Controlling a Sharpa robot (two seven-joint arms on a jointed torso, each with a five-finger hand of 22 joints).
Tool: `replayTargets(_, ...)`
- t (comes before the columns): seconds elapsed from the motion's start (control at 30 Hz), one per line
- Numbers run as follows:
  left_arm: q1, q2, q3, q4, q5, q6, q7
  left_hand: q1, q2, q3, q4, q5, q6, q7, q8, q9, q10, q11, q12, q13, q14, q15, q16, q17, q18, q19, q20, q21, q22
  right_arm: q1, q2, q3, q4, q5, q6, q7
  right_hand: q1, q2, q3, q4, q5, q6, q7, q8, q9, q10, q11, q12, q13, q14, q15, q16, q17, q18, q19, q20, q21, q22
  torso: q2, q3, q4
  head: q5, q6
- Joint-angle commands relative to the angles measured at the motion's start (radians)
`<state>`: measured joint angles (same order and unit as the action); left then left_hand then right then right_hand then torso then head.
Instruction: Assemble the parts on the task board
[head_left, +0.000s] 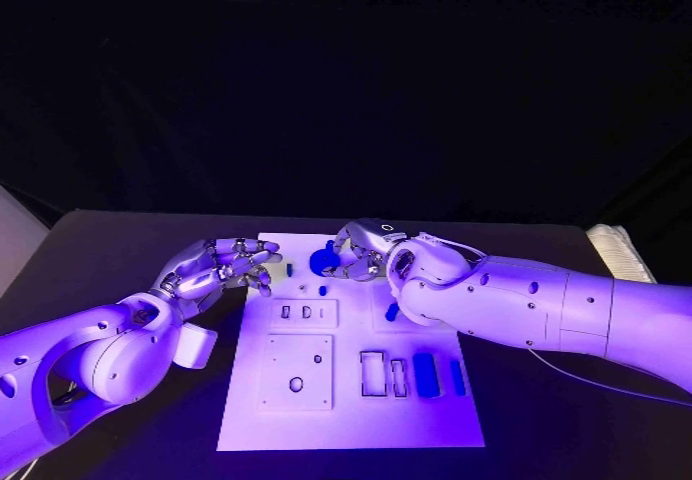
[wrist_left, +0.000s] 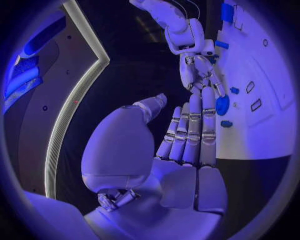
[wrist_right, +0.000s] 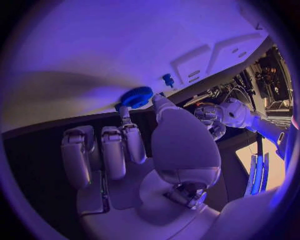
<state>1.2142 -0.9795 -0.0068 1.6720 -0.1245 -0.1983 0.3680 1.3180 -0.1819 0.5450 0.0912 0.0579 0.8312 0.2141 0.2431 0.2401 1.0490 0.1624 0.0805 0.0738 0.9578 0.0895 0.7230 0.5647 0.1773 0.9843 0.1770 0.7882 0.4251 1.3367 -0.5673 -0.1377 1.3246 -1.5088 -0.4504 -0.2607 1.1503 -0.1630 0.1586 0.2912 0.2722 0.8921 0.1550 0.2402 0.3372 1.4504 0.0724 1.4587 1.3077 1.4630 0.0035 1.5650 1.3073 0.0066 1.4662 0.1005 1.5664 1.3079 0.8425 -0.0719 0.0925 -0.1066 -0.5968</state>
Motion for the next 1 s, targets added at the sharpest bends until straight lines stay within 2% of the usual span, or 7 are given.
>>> replayTargets(0.03, 0.001, -0.001, 0.001, 0.0, -0.001, 0.005, 0.0, 0.0, 0.014, 0.002, -0.001, -0.005, -0.007, 0.017, -0.002, 0.001, -0.008, 0.002, 0.006, 0.002, -0.006, 0.002, 0.003, -0.001, 0.007, -0.008, 0.001, 0.007, 0.002, -0.001, -0.02, 0.0, 0.009, 0.037, -0.131, 0.062, 0.015, 0.002, 0.015, -0.001, 0.027, -0.001, -0.001, 0.0, -0.006, 0.005, 0.0, 0.002, 0.151, 0.108, -0.006, 0.005, 0.263, -0.007, 0.105, -0.003, 0.004, 0.263, 0.0, 0.0016, -0.002, 0.0, 0.002)
replayTargets(0.13, 0.001, -0.003, 0.001, 0.0, -0.001, 0.004, 0.0, 0.0, 0.014, 0.002, -0.001, -0.005, -0.007, 0.017, -0.002, 0.001, -0.008, 0.002, 0.006, 0.002, -0.006, 0.002, 0.003, -0.001, 0.007, -0.008, 0.001, 0.007, 0.002, 0.0, -0.041, 0.0, 0.015, 0.112, -0.199, 0.143, 0.031, -0.014, 0.019, 0.001, 0.032, -0.041, 0.014, -0.026, -0.023, -0.026, 0.012, -0.026, 0.125, 0.099, 0.004, -0.008, 0.241, -0.007, 0.105, 0.003, 0.004, 0.263, -0.001, 0.0017, -0.0035, -0.001, 0.003)
replayTargets(0.2, 0.001, -0.004, 0.001, -0.001, -0.001, 0.004, 0.0, 0.0, 0.014, 0.002, -0.001, -0.005, -0.007, 0.017, -0.002, 0.001, -0.008, 0.002, 0.006, 0.002, -0.006, 0.002, 0.003, -0.001, 0.007, -0.008, 0.001, 0.007, 0.002, 0.001, -0.062, 0.002, 0.024, 0.182, -0.226, 0.205, 0.041, -0.006, 0.027, -0.001, 0.032, -0.051, 0.019, -0.033, -0.028, -0.028, 0.017, -0.027, 0.124, 0.099, 0.008, -0.009, 0.241, -0.007, 0.105, 0.006, 0.004, 0.263, -0.002, 0.002, -0.004, -0.001, 0.004)
replayTargets(0.4, 0.001, -0.007, 0.0, -0.004, -0.001, 0.004, 0.001, 0.0, 0.014, 0.002, -0.001, -0.005, -0.007, 0.017, -0.002, 0.001, -0.008, 0.002, 0.006, 0.002, -0.006, 0.002, 0.003, -0.001, 0.007, -0.008, 0.001, 0.007, 0.002, 0.011, -0.15, 0.006, 0.081, 0.348, -0.232, 0.323, 0.053, -0.006, 0.029, -0.004, 0.036, -0.05, 0.02, -0.034, -0.031, -0.025, 0.019, -0.023, 0.127, 0.1, 0.01, -0.006, 0.244, -0.007, 0.105, 0.009, 0.004, 0.263, -0.004, 0.0058, -0.0095, 0.0, 0.012)
replayTargets(0.6, 0.0, -0.013, 0.0, -0.008, -0.001, 0.012, 0.011, 0.0, 0.015, 0.003, -0.001, -0.005, -0.008, 0.017, -0.002, 0.002, -0.009, 0.002, 0.006, 0.002, -0.006, 0.002, 0.003, -0.002, 0.007, -0.009, 0.002, 0.008, 0.002, 0.02, -0.256, 0.007, 0.127, 0.434, -0.153, 0.38, 0.173, -0.019, 0.081, -0.053, 0.038, -0.021, 0.015, -0.025, -0.039, -0.014, 0.014, -0.012, 0.138, 0.104, 0.007, 0.0, 0.254, -0.007, 0.105, 0.009, 0.004, 0.263, -0.008, 0.0111, -0.0203, 0.003, 0.013)
replayTargets(0.73, 0.0, -0.013, 0.0, -0.008, -0.001, 0.016, 0.015, 0.001, 0.014, 0.003, -0.002, -0.005, -0.009, 0.017, -0.003, 0.002, -0.01, 0.002, 0.006, 0.001, -0.008, 0.003, 0.003, -0.003, 0.006, -0.01, 0.002, 0.008, 0.002, 0.023, -0.318, 0.007, 0.136, 0.473, -0.088, 0.442, 0.247, -0.037, 0.13, -0.097, 0.008, -0.01, 0.014, -0.022, -0.046, -0.008, 0.012, -0.009, 0.141, 0.106, 0.005, 0.003, 0.26, -0.007, 0.105, 0.006, 0.004, 0.263, -0.006, 0.0128, -0.021, -0.006, 0.011)
replayTargets(1.0, 0.0, -0.014, 0.0, -0.006, -0.001, 0.036, 0.024, 0.003, 0.013, 0.004, -0.003, -0.005, -0.01, 0.017, -0.003, 0.002, -0.011, 0.002, 0.006, 0.001, -0.009, 0.003, 0.003, -0.003, 0.006, -0.011, 0.002, 0.009, 0.002, 0.018, -0.421, 0.005, 0.124, 0.467, 0.005, 0.483, 0.272, -0.068, 0.144, -0.12, -0.018, -0.016, 0.016, -0.029, -0.056, -0.004, 0.013, -0.006, 0.144, 0.108, 0.006, 0.006, 0.263, -0.007, 0.105, 0.007, 0.004, 0.263, -0.007, 0.0154, -0.0228, -0.014, 0.005)
